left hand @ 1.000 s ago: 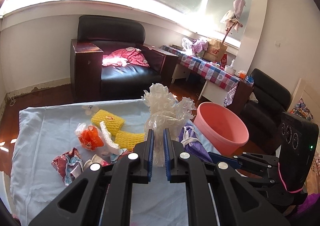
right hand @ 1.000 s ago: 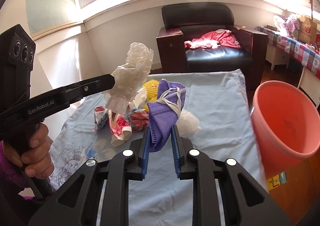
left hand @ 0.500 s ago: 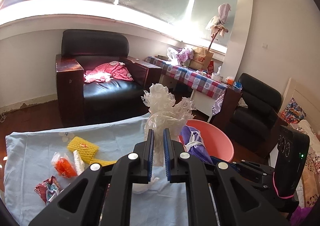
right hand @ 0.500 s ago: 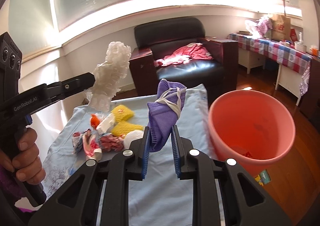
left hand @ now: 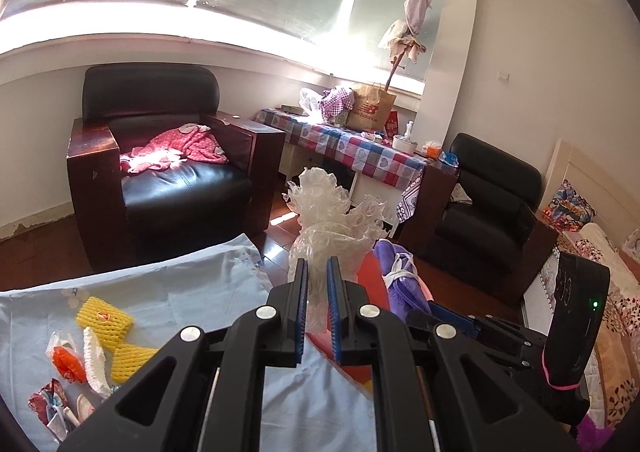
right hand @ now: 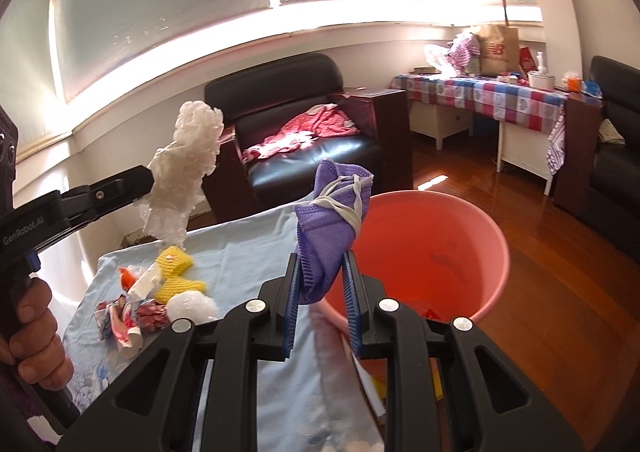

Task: Collect trash
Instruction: 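Carry the clear bag and purple glove over the basin and release both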

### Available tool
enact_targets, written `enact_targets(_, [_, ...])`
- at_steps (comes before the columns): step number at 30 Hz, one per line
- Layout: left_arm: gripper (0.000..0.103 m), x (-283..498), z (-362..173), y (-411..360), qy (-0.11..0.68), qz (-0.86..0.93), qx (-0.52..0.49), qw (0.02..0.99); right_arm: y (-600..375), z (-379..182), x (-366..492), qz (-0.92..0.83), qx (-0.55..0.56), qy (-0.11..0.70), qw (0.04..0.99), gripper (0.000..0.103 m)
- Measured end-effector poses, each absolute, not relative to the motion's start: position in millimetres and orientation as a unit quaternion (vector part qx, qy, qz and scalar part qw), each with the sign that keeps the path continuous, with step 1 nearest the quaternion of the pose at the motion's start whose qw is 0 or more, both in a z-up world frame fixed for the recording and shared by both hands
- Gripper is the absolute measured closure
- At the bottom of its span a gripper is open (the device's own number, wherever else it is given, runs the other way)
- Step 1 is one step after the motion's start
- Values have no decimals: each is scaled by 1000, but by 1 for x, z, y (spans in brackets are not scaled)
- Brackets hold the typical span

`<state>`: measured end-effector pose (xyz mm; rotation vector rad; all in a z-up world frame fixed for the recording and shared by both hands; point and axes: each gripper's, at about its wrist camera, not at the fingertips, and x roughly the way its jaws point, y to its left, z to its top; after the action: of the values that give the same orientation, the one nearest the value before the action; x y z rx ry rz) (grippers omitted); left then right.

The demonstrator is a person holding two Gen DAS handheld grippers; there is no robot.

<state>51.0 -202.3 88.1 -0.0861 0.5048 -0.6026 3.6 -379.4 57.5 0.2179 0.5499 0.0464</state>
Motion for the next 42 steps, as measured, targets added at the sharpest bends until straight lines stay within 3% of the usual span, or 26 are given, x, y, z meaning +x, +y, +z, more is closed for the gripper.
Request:
enact_targets(24, [94, 89, 36, -281, 308, -317, 7, 897, -420, 18, 28, -39, 129, 314, 940, 82])
enact_targets(42, [93, 94, 22, -290, 332, -315, 8, 889, -422, 9, 39, -55, 140, 324, 934, 82])
